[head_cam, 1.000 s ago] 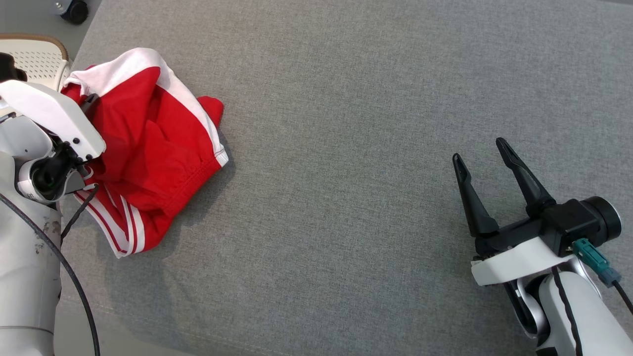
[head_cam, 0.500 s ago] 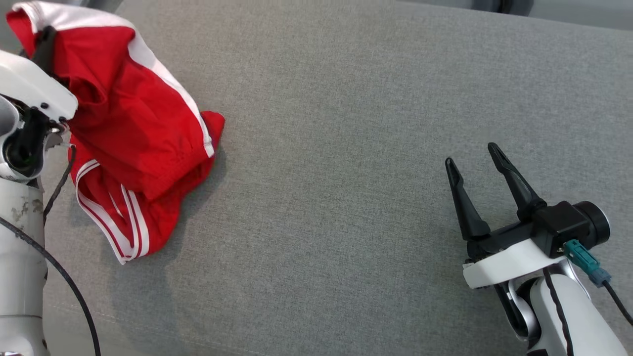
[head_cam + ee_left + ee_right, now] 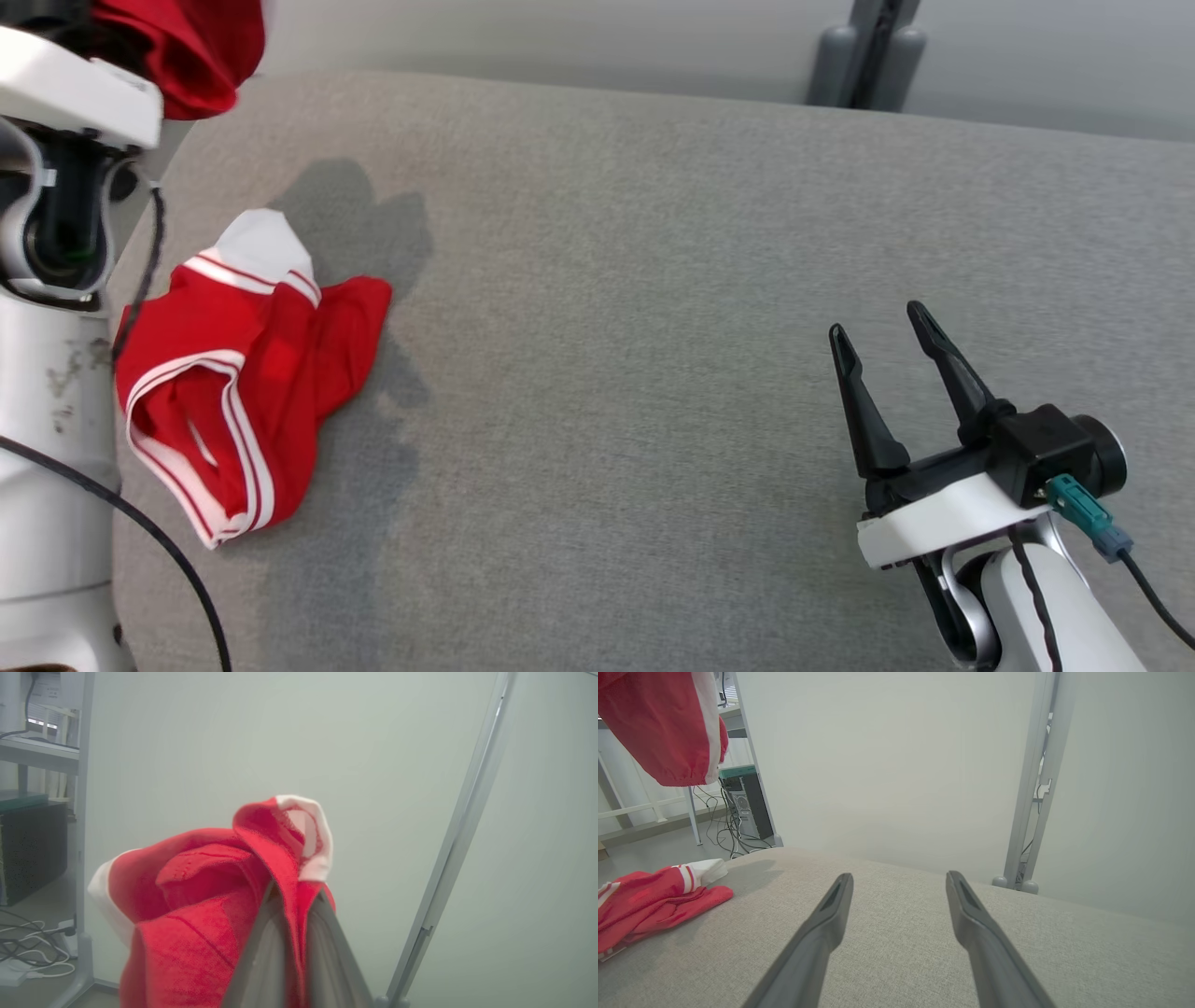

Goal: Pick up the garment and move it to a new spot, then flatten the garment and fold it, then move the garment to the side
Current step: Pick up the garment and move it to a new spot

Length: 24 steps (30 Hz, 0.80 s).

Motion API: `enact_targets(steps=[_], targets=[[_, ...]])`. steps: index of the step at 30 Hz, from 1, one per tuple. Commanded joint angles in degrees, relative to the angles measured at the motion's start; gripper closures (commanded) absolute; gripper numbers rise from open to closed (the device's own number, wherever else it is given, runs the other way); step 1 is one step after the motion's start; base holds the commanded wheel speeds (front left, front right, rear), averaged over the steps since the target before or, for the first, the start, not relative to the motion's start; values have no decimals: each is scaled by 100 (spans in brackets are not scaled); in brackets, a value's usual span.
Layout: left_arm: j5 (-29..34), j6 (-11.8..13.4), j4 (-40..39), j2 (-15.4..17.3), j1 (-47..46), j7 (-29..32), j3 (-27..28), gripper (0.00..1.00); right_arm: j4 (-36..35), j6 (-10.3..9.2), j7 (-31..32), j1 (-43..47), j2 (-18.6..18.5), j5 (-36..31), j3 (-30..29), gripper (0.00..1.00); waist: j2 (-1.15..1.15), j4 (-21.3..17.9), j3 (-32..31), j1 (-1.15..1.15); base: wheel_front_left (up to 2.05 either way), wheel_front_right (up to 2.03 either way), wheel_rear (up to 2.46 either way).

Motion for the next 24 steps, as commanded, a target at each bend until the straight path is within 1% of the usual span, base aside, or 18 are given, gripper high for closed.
enact_targets(steps=[1, 3, 8, 16, 20, 24], targets=[[6, -28, -134, -48, 102, -42, -79, 100, 5, 3, -27, 90, 13, 6, -51, 0, 0, -155, -148, 0, 0, 0, 0], [3, -33, -229, -88, 142, -35, -134, 100, 4, 3, -27, 102, 21, 2, -85, 0, 0, -203, -191, 0, 0, 0, 0], [-60, -59, -686, -337, 414, 123, -447, 100, -12, 3, -27, 189, 70, -44, -228, 0, 0, -486, -369, 0, 0, 0, 0], [-78, -28, -1252, -724, 1030, 440, -1018, 100, -9, 3, -27, 262, 125, -88, -534, 0, 0, -1083, -512, 0, 0, 0, 0], [-112, -43, -1381, -897, 1342, 512, -1399, 100, -6, 3, -27, 310, 142, -131, -702, 0, 0, -1366, -536, 0, 0, 0, 0], [-150, -23, -1368, -1030, 1574, 443, -1710, 100, -27, 2, -27, 319, 148, -136, -892, 0, 0, -1692, -547, 0, 0, 0, 0]])
